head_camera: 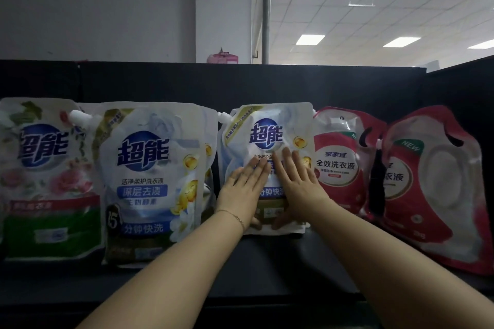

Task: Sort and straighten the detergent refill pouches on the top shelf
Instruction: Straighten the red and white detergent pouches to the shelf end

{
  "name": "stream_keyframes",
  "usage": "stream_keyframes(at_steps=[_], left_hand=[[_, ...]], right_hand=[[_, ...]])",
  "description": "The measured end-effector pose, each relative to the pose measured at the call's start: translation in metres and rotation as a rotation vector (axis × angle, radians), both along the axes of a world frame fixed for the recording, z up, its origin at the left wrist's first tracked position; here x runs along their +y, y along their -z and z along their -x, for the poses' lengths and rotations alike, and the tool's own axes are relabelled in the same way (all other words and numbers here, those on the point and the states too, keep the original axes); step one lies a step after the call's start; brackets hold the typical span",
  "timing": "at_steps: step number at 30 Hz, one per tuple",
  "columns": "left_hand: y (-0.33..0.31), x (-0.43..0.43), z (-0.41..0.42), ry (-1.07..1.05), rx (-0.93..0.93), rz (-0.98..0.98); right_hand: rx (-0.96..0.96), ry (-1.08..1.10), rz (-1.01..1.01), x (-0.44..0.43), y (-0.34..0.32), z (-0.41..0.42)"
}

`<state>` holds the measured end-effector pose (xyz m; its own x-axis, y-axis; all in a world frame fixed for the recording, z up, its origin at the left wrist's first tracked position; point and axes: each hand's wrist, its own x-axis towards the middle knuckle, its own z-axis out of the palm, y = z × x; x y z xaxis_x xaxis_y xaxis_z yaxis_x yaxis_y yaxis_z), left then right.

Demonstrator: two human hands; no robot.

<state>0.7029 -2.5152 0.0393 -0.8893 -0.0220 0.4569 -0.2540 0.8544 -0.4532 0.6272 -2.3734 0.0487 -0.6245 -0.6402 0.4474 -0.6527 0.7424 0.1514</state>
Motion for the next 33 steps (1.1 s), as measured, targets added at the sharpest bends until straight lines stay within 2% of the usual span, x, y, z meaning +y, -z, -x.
stream_keyframes(at_steps=[6,11,22,33], left_hand=[[0.000,-0.009,0.017,-0.033,-0.064,-0.044],[0.007,-0.016,0.019,-0.055,-0.011,-0.032],[0.013,-0.015,-0.012,-0.218,0.037,-0.054],[-0.006,0.009,-0.015,-0.124,-0.047,-0.177]], right_hand=[[0.004,0.018,-0.007,-0.011,0.002,0.012],[0.040,0.023,0.056,-0.017,0.010,0.009],[0.026,-0.091,0.010,-0.043,0.014,-0.015],[-0.035,-0.134,0.034,-0.022,0.012,-0.004]])
